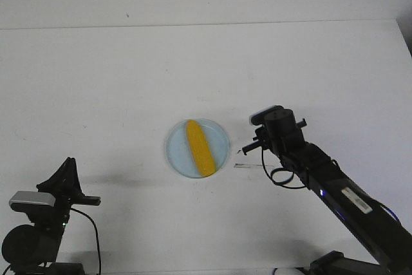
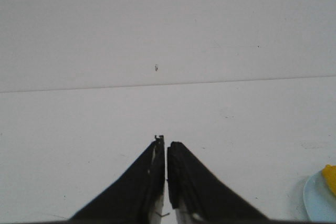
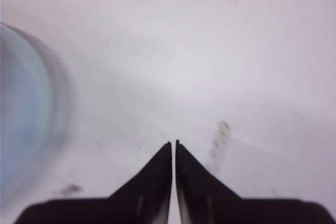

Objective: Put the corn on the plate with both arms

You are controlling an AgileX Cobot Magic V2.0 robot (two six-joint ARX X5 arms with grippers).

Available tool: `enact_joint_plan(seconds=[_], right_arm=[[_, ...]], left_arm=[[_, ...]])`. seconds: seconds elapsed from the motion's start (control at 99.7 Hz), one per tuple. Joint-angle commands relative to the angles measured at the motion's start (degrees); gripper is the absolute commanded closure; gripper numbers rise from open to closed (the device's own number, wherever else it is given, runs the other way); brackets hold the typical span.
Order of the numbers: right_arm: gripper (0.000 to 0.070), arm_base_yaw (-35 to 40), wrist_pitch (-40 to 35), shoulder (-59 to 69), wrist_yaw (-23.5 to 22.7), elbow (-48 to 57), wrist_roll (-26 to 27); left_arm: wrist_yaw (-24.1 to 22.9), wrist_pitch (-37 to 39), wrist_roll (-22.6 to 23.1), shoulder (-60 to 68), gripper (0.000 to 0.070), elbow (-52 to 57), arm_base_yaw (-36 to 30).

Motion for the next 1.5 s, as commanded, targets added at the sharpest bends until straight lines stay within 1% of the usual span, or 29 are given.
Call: enact_joint_plan(seconds=[0.0, 0.13, 0.321, 0.421, 0.592, 0.642, 0.722, 0.812, 1.003, 1.213, 1.494], right_arm=[[0.0687, -1.01, 2.97, -3.85, 0.00, -3.72, 2.47], [0.0687, -5.14, 8.04, -12.90, 0.02, -11.19, 4.76], [0.0687, -12.28, 17.62, -25.81, 0.04, -21.57, 3.69], [0.0687, -15.78, 19.17, -32.26, -0.02, -25.38, 3.72], [0.0687, -19.71, 19.02, -43.25, -1.18, -28.92, 3.54], [0.0687, -20.55, 18.82, -46.31, -2.12, -29.77, 2.69], [0.0687, -21.57, 17.16, -51.12, -2.14, -30.60, 0.77], [0.0686, -21.97, 15.15, -55.56, -2.14, -30.60, -0.11], [0.0687, -21.90, 15.15, -63.58, -3.17, -30.60, -0.11], [0.0686, -21.90, 15.19, -67.87, -3.21, -30.60, 0.04], [0.0687, -21.90, 15.19, -68.26, -3.15, -30.60, 0.04]], left_arm=[[-0.13, 0.59, 0.33, -0.07, 0.0699, 0.55, 0.04], [-0.13, 0.61, 0.33, -0.07, 0.0699, 0.55, 0.04], [-0.13, 0.59, 0.33, -0.07, 0.0699, 0.55, 0.04], [-0.13, 0.59, 0.33, -0.07, 0.0699, 0.55, 0.04], [-0.13, 0.61, 0.33, -0.07, 0.0699, 0.55, 0.04], [-0.13, 0.59, 0.33, -0.07, 0.0699, 0.55, 0.04], [-0.13, 0.59, 0.33, -0.07, 0.0699, 0.55, 0.04], [-0.13, 0.59, 0.33, -0.07, 0.0699, 0.55, 0.04], [-0.13, 0.59, 0.33, -0.07, 0.0699, 0.55, 0.04], [-0.13, 0.59, 0.33, -0.07, 0.0699, 0.55, 0.04], [-0.13, 0.59, 0.33, -0.07, 0.0699, 0.55, 0.04]])
